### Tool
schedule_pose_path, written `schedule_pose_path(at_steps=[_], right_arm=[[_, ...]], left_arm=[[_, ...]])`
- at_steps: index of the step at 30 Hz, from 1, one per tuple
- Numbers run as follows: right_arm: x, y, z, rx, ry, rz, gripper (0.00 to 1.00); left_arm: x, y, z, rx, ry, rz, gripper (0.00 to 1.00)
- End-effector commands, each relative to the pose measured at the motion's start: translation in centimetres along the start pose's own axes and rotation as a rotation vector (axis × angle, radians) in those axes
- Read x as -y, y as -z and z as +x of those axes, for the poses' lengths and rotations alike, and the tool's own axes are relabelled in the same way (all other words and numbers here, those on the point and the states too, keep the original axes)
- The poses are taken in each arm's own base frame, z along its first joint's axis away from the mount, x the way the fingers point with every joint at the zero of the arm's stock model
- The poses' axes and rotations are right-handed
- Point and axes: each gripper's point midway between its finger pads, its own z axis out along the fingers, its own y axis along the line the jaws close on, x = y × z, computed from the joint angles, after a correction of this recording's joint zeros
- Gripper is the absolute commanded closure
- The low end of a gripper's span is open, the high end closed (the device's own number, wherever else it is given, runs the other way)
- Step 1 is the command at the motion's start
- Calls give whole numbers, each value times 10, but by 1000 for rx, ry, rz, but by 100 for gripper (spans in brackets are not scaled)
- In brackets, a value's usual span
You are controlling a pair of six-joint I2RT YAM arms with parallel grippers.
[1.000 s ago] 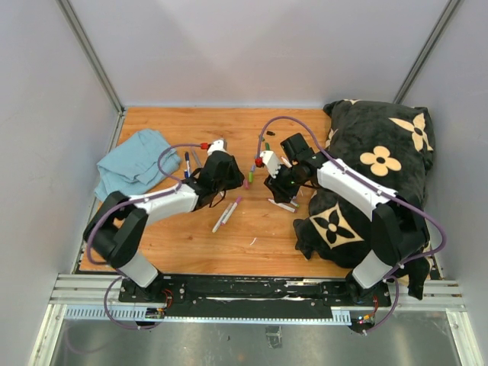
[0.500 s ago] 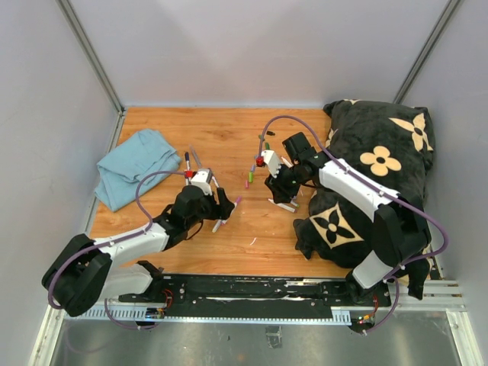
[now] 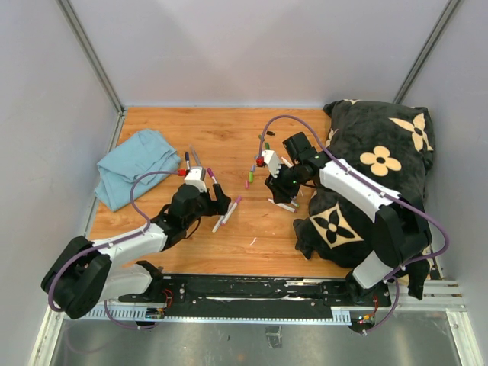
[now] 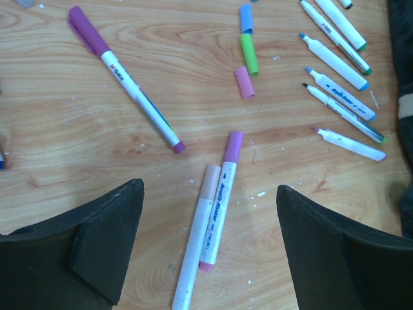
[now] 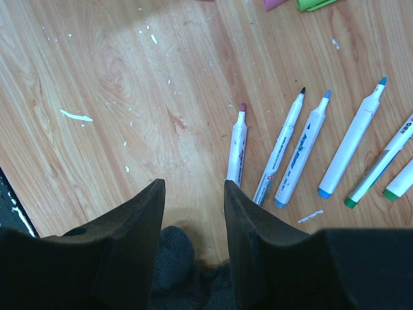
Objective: Open the pen caps
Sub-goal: Place the pen cap at the center of the board, then pick up the pen from the center of the board.
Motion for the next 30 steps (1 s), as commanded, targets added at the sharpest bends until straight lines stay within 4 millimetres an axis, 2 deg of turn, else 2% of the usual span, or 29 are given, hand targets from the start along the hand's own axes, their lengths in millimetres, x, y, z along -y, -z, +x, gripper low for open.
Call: schedule_pose_path(at_steps=[1, 5, 23, 30], right_arm=[[-4, 8, 0, 12, 8, -16, 57], [-4, 8, 0, 13, 8, -14, 57], [-4, 7, 0, 11, 7, -20, 57], [-5, 6, 1, 9, 7, -23, 57]], left_arm=[[-10, -3, -17, 48, -10, -77, 10], [-16, -3, -21, 64, 1, -113, 3], [-32, -16, -19, 24, 45, -207, 1], [-44, -26, -16, -16, 60, -302, 1]])
